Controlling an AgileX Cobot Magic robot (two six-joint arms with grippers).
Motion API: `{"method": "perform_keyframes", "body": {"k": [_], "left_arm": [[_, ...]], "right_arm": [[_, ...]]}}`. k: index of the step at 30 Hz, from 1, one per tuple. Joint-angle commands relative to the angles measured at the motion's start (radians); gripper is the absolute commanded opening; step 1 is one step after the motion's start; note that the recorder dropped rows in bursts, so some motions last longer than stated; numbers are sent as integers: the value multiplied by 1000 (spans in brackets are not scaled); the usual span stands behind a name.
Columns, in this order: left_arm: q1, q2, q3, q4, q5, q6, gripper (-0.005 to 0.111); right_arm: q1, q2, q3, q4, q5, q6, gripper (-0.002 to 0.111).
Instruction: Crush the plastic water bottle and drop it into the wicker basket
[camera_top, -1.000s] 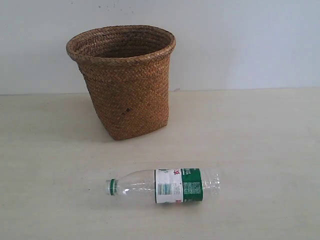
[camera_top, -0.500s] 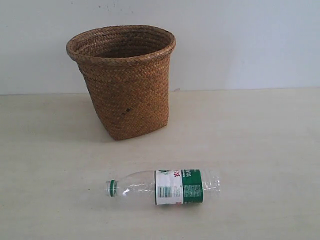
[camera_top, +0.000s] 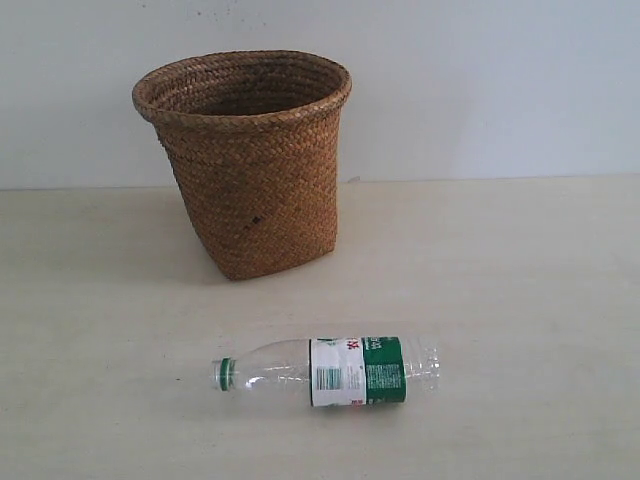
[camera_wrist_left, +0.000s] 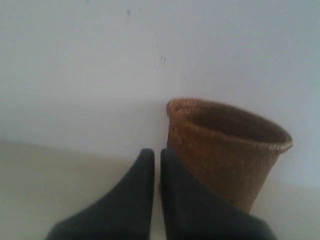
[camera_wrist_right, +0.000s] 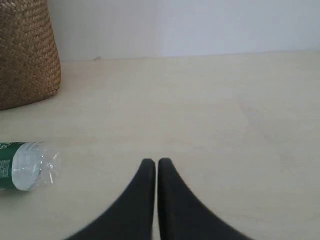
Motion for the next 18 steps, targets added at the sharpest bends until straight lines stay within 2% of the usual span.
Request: {"method": "perform_keyframes", "body": {"k": [1,3,8,10,13,16,18], "left_arm": [[1,183,-111,-113,193,74,4],[1,276,-168,-214,287,227,4],[1,497,-335,-676,620,934,4],[1,566,-387,-831,704,1133,4],[1,626,-421,-1017,733,1221,4],[1,652,-423,-1214,711,1221,4],[1,661,-423,-1292,682,1221,4]], "right_arm": [[-1,-4,4,-5,-21,-1,0],[-1,-4,4,-5,-21,-1,0],[-1,-4,4,-5,-21,-1,0],[-1,-4,4,-5,-21,-1,0],[-1,-4,4,-5,-21,-1,0],[-1,-4,4,-5,-21,-1,0],[-1,-4,4,-5,-21,-1,0]]}}
